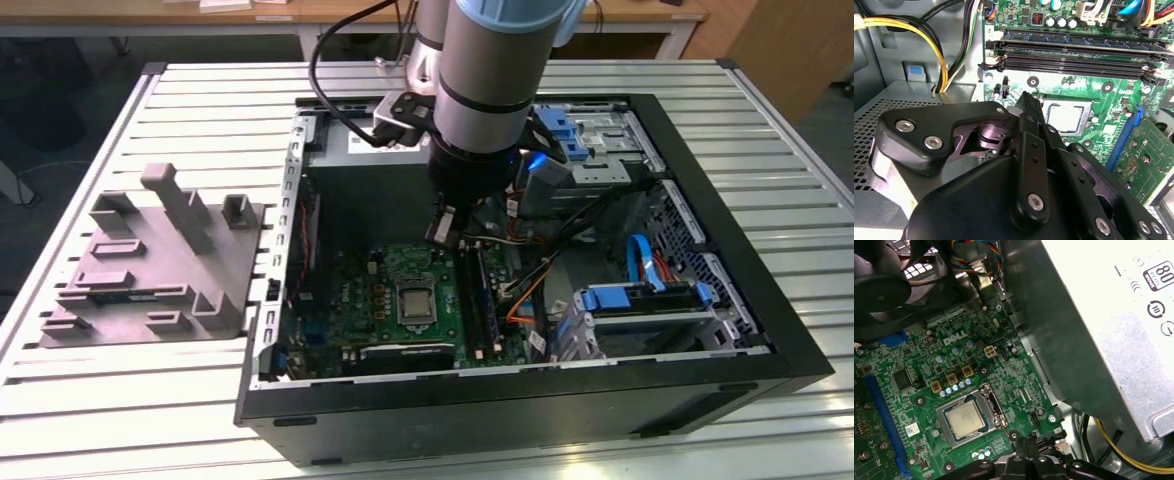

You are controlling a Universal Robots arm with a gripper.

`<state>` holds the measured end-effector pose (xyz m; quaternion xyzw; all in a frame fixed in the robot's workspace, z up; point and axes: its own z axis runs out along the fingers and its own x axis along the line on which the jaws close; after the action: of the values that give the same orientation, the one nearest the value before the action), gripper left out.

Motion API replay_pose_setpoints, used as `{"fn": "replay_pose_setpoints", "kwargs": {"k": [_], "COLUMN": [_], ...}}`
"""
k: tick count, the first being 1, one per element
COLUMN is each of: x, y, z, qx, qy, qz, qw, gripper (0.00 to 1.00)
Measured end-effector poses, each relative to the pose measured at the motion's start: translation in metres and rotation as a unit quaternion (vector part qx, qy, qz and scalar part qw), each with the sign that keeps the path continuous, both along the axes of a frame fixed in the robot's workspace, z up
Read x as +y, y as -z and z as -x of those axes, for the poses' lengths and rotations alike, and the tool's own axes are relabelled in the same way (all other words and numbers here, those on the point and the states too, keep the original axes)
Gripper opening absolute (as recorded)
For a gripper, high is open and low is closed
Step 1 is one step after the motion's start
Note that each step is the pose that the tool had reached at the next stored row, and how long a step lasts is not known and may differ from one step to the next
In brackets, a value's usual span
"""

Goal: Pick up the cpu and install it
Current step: 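Install the first cpu locking lever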

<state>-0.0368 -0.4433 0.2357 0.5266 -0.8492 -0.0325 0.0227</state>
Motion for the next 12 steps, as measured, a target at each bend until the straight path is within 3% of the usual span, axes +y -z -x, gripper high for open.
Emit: {"fn": "replay_pose_setpoints", "kwargs": {"k": [8, 12], "x": [-0.0001, -0.0014], "y": [0.0, 0.0], "z": [0.0, 0.0004], "qx": [0.0, 0.0], "qy": [0.0, -0.012], "qz": [0.0, 0.0001], "qw": [1.0, 0.9999], "gripper": [0.11, 0.11]}}
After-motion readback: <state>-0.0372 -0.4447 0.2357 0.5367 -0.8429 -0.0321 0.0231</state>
